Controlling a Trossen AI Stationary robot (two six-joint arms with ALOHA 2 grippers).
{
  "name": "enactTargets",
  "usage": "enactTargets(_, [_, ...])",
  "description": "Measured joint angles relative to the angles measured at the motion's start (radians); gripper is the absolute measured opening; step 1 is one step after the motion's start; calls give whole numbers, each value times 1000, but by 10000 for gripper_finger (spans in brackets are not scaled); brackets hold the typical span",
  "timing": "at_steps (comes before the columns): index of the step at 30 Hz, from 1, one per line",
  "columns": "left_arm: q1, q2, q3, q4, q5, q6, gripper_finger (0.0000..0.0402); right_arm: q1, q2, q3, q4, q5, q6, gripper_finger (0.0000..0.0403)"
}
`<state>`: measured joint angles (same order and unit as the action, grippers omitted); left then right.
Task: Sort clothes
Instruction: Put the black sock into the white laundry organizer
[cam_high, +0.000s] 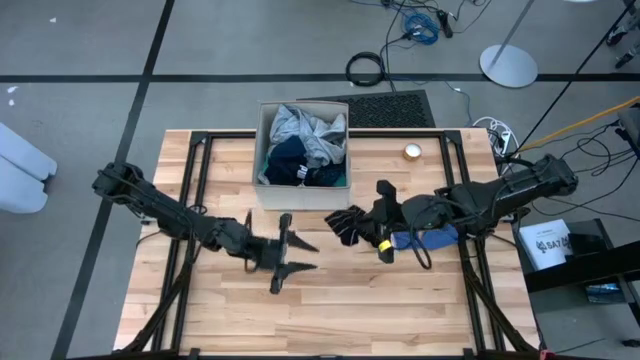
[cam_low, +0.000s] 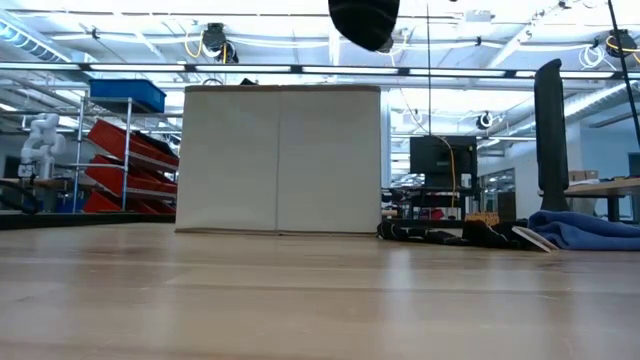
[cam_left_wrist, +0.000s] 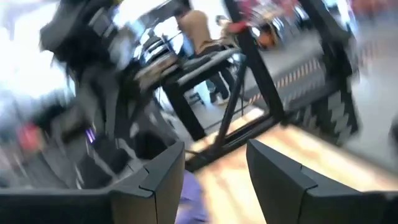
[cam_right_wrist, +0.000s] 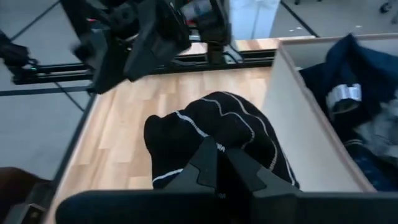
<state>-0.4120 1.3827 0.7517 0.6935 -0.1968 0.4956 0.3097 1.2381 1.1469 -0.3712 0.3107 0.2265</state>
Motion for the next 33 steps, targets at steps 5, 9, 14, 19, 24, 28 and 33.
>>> enactTargets(5, [-31, 0, 0, 5, -8, 412, 182, 31, 3, 2, 0, -1, 51, 0])
enactTargets(9, [-33, 0, 0, 12, -124, 463, 182, 41, 3, 3, 1, 1, 77, 0])
enactTargets(14, [-35, 36, 42, 11, -173, 479, 182, 40, 16, 5, 17, 1, 109, 0])
enactTargets(19, [-13, 105, 116, 7, -312, 478, 182, 47, 58, 5, 39, -5, 103, 0])
enactTargets(24, [0, 114, 126, 3, -327, 379, 182, 83, 65, 5, 63, -2, 102, 0])
enactTargets(28, [9, 114, 126, -10, -303, 328, 182, 103, 65, 5, 100, 0, 99, 0])
enactTargets(33, [18, 114, 126, -24, -247, 285, 182, 112, 65, 5, 131, 1, 87, 0])
